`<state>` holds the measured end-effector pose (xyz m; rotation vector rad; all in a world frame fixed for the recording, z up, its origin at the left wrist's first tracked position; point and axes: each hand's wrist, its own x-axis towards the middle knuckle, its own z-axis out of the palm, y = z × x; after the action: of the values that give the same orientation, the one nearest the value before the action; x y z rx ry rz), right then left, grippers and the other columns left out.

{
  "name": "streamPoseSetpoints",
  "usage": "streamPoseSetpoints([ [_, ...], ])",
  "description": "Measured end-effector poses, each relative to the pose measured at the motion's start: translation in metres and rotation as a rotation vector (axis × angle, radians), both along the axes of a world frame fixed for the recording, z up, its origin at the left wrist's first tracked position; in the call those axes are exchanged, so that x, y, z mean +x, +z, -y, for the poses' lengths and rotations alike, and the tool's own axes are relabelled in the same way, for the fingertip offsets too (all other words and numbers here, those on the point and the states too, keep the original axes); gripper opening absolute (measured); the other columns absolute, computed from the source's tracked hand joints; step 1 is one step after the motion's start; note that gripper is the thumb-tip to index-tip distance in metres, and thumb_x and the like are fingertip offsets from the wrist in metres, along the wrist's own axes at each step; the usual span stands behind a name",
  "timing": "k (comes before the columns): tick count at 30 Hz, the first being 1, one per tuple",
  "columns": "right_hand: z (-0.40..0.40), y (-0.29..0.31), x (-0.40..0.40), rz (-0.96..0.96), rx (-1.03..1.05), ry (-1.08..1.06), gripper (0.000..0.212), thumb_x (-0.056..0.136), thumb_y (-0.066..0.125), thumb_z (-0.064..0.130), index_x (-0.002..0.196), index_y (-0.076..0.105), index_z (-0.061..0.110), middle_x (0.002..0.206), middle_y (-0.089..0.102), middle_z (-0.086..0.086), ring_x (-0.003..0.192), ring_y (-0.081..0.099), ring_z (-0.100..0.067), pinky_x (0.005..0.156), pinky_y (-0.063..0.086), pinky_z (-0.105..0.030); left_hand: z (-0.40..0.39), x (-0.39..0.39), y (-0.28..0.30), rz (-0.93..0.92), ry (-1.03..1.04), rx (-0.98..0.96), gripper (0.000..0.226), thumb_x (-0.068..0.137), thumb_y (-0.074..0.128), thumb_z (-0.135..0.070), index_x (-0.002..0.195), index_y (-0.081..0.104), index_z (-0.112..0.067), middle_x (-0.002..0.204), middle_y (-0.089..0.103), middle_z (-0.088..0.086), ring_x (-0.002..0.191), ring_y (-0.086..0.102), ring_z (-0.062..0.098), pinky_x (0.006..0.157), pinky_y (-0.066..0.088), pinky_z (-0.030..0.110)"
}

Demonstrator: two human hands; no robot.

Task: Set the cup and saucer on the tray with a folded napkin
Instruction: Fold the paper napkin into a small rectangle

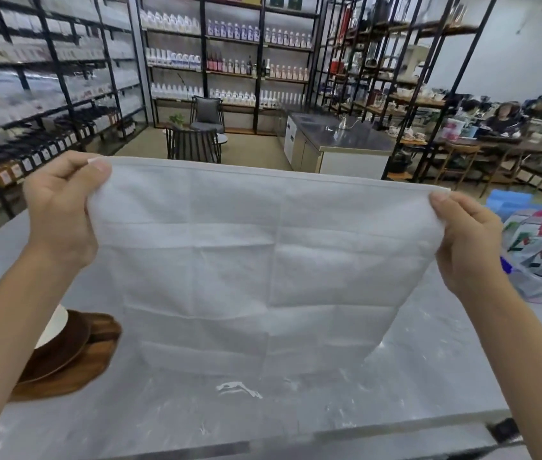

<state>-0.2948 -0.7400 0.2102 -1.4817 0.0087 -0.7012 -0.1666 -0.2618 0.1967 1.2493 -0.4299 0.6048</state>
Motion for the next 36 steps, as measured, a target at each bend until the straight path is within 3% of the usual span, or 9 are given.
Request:
streamPoseSetpoints([
  [6,0.005,-0.018,0.050,-0.318,-0.008,-0.094,0.011,0.084,0.075,0.036,0.084,0.080,0.027,0.078,0.076,0.006,0.075,0.071,-0.015,0.063,0.057,-0.030,0.005,0.048,-0.032,-0.316,0.014,0.345,0.008,0.083,0.076,-0.035,0.084,0.078,-0.028,0.075,0.075,-0.012,0.067,0.067,0.003,0.058,0.056,0.022],
  [10,0.015,-0.056,0.082,-0.520,-0.169,-0.148,0.019,0.088,0.078,0.028,0.070,0.075,0.023,0.072,0.068,-0.001,0.066,0.056,-0.016,0.058,0.046,-0.027,0.014,0.076,-0.077,-0.476,0.092,0.604,0.007,0.086,0.077,-0.037,0.080,0.074,-0.034,0.086,0.074,-0.006,0.076,0.066,0.014,0.058,0.051,0.025],
  [14,0.026,-0.092,0.102,-0.606,-0.335,-0.107,0.008,0.093,0.073,0.015,0.095,0.077,0.008,0.074,0.067,-0.006,0.064,0.059,-0.015,0.053,0.051,-0.020,0.025,0.089,-0.114,-0.566,0.042,0.731,0.007,0.090,0.076,-0.024,0.089,0.076,-0.017,0.090,0.074,0.014,0.068,0.069,0.020,0.053,0.055,0.021],
  [16,0.032,-0.108,0.112,-0.626,-0.411,-0.109,0.012,0.093,0.070,0.008,0.100,0.076,0.000,0.074,0.071,-0.011,0.068,0.066,-0.019,0.066,0.060,-0.025,0.029,0.093,-0.125,-0.568,0.037,0.751,0.009,0.091,0.073,-0.019,0.095,0.075,-0.010,0.094,0.072,0.017,0.073,0.073,0.023,0.059,0.059,0.022],
  [20,0.035,-0.121,0.124,-0.666,-0.514,-0.122,0.014,0.088,0.064,0.007,0.090,0.076,0.014,0.080,0.079,-0.013,0.079,0.074,-0.028,0.086,0.063,-0.040,0.034,0.096,-0.134,-0.534,0.043,0.728,0.006,0.093,0.069,-0.011,0.096,0.075,-0.011,0.091,0.070,0.012,0.079,0.074,0.031,0.083,0.063,0.042],
  [25,0.037,-0.129,0.120,-0.636,-0.684,-0.084,0.008,0.093,0.070,0.017,0.095,0.078,0.017,0.085,0.076,0.001,0.075,0.074,-0.019,0.083,0.063,-0.039,0.029,0.082,-0.135,-0.465,0.040,0.805,0.008,0.090,0.072,-0.011,0.090,0.078,-0.017,0.092,0.073,0.006,0.081,0.074,0.029,0.082,0.062,0.042],
  [29,0.034,-0.137,0.088,-0.621,-0.761,-0.075,0.008,0.096,0.068,0.022,0.092,0.075,0.026,0.086,0.077,0.006,0.066,0.074,-0.004,0.063,0.058,-0.014,0.017,0.053,-0.141,-0.384,0.044,0.928,0.015,0.088,0.073,-0.014,0.084,0.075,-0.028,0.092,0.073,-0.003,0.079,0.072,0.017,0.071,0.056,0.030],
  [32,0.032,-0.150,0.056,-0.562,-0.702,-0.070,0.007,0.096,0.069,0.018,0.095,0.076,0.021,0.083,0.079,-0.001,0.073,0.076,-0.008,0.065,0.063,-0.022,0.004,0.027,-0.152,-0.337,0.019,0.885,0.022,0.088,0.073,-0.010,0.081,0.074,-0.030,0.078,0.074,-0.010,0.065,0.071,0.012,0.065,0.058,0.022],
  [36,0.032,-0.170,0.018,-0.500,-0.745,-0.072,0.010,0.095,0.071,0.016,0.100,0.079,0.019,0.091,0.078,0.010,0.080,0.074,-0.002,0.068,0.063,-0.024,-0.004,-0.001,-0.175,-0.362,0.009,0.817,0.026,0.086,0.074,-0.002,0.083,0.075,-0.028,0.080,0.075,-0.008,0.060,0.068,0.012,0.064,0.053,0.016],
])
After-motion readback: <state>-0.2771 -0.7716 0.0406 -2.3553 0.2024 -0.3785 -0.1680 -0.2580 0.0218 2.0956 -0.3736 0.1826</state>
